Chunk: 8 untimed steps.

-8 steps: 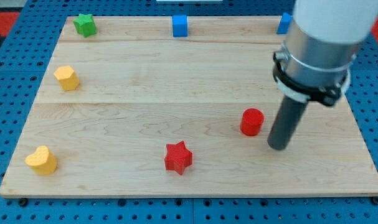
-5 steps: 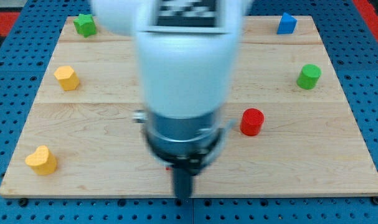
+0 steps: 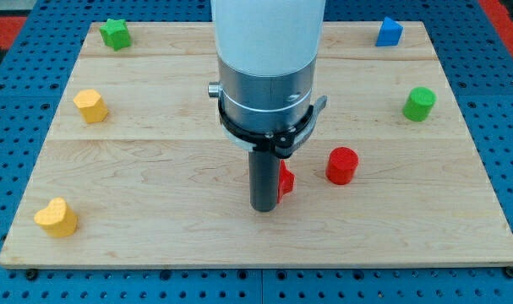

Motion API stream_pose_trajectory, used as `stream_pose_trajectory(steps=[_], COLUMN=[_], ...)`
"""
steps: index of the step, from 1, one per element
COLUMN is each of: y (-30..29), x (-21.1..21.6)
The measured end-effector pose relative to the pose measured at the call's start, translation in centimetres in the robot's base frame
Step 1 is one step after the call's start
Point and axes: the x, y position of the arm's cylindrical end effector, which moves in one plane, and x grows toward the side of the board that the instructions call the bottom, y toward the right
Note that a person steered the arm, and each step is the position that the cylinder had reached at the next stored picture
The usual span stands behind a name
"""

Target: Move red star closer to the red circle

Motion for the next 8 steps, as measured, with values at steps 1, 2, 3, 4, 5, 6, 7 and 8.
stream_pose_trajectory(steps=[1, 2, 3, 4, 5, 6, 7, 8], y=[-1.9, -2.4, -1.4, 1.4, 2.2, 2.3, 4.4, 6.0], x=[-0.3, -1.6, -2.6, -2.6, -2.6, -2.6, -2.7, -2.8])
